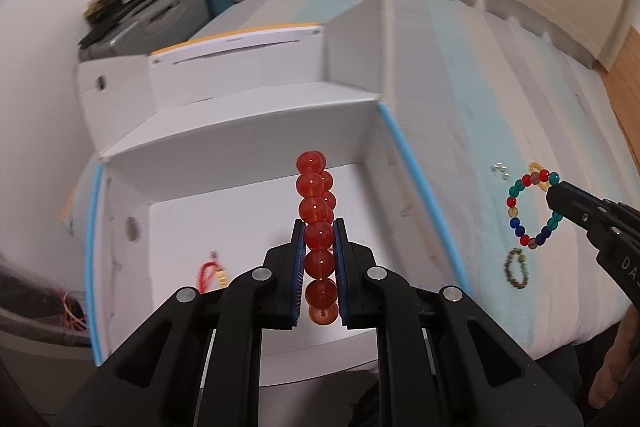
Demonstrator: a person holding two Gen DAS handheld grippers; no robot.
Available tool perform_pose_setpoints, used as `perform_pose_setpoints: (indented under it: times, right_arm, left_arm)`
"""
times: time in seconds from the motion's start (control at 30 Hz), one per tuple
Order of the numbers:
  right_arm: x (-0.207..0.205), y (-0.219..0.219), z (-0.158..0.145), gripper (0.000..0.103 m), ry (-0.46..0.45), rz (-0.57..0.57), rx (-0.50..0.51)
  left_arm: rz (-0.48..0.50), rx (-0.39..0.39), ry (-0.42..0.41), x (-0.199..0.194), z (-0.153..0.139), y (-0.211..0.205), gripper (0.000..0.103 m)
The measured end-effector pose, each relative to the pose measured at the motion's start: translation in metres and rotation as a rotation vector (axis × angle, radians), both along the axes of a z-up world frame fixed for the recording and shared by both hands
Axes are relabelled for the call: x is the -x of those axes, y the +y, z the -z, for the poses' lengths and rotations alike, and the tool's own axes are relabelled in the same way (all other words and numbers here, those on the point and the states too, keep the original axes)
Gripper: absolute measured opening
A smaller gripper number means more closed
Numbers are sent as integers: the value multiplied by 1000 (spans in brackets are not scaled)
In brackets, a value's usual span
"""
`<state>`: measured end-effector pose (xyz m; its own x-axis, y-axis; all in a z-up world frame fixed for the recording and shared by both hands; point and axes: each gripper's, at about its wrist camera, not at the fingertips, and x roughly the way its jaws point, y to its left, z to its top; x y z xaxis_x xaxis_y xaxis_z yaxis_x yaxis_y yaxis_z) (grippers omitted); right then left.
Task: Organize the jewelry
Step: 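Carry both bead bracelets over the white box and lower them inside, then open both tools to release the bead bracelets in the box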
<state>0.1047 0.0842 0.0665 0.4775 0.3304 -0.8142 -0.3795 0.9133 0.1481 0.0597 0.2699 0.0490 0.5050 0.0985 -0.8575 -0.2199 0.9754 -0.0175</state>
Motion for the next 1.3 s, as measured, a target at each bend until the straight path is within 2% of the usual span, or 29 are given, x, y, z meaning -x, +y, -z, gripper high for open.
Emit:
perform_pose_setpoints:
  times: [0.27, 0.53, 0.83, 1.1, 1.3]
  right_arm:
    - [10, 62, 7, 9, 10, -98, 5]
    - [16, 113, 34, 9, 54, -173, 30]
    - [13, 134, 74, 9, 128, -192, 79]
    - [7, 144, 101, 9, 193, -193, 120]
    - [5, 155, 117, 9, 234, -201, 155]
  left_arm:
    - [-86, 10, 34, 23, 9, 58, 13]
    - [-139, 30, 83, 39, 32, 99, 13]
    - [-150, 79, 151, 38, 69, 119, 13]
    - [-152, 93, 238, 33, 104, 124, 13]
    - [-148, 93, 290, 28, 120, 131, 13]
